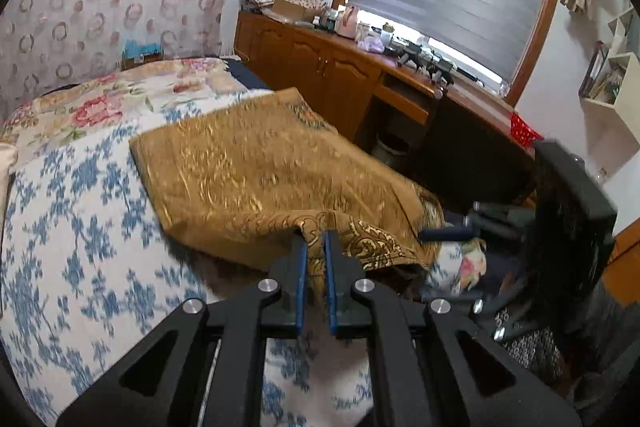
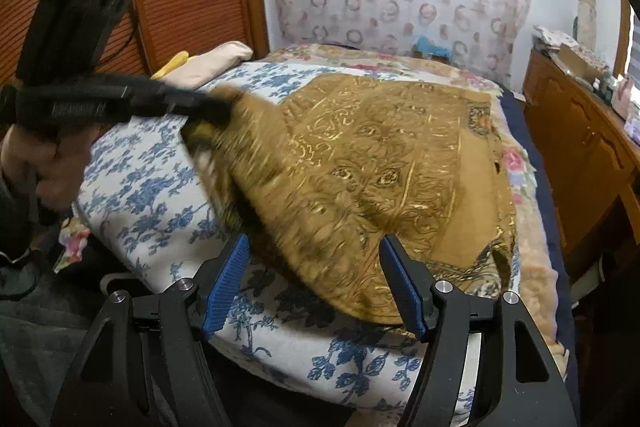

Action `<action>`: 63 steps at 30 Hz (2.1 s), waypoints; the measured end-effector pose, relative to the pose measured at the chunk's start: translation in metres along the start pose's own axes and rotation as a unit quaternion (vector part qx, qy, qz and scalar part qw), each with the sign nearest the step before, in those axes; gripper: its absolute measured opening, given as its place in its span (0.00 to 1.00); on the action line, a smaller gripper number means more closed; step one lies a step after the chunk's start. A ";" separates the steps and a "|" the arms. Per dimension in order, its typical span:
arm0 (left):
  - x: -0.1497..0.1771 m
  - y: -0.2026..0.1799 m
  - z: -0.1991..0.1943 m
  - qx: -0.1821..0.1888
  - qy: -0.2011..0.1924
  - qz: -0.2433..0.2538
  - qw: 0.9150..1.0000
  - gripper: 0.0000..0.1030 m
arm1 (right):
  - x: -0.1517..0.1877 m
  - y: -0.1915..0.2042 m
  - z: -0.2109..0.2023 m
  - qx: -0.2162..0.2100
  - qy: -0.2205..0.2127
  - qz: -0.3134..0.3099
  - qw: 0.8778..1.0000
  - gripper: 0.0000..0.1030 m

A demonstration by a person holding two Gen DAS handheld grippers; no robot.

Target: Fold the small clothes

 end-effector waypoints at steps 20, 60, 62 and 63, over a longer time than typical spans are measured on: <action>-0.029 0.024 0.003 -0.011 -0.028 -0.010 0.999 0.05 | 0.011 -0.046 0.034 0.062 0.044 -0.056 0.995 0.08; -0.071 0.172 0.041 -0.055 0.002 -0.088 0.995 0.57 | -0.157 -0.101 0.182 0.022 -0.004 -0.136 0.990 0.05; -0.073 0.173 0.040 -0.048 -0.003 -0.096 0.994 0.57 | -0.151 -0.102 0.187 0.023 0.004 -0.140 0.990 0.05; -0.074 0.174 0.040 -0.048 -0.004 -0.098 0.994 0.57 | -0.149 -0.102 0.189 0.022 0.007 -0.140 0.990 0.05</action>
Point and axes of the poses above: each gripper's, at about its wrist camera, not at the fingertips, and z roughly the way its jaws point, y to its left, x to its underside, the point moved 8 cm from there along z, roughly the way its jaws point, and after that the axes turned 6 degrees about x, right-handed, at the moved point
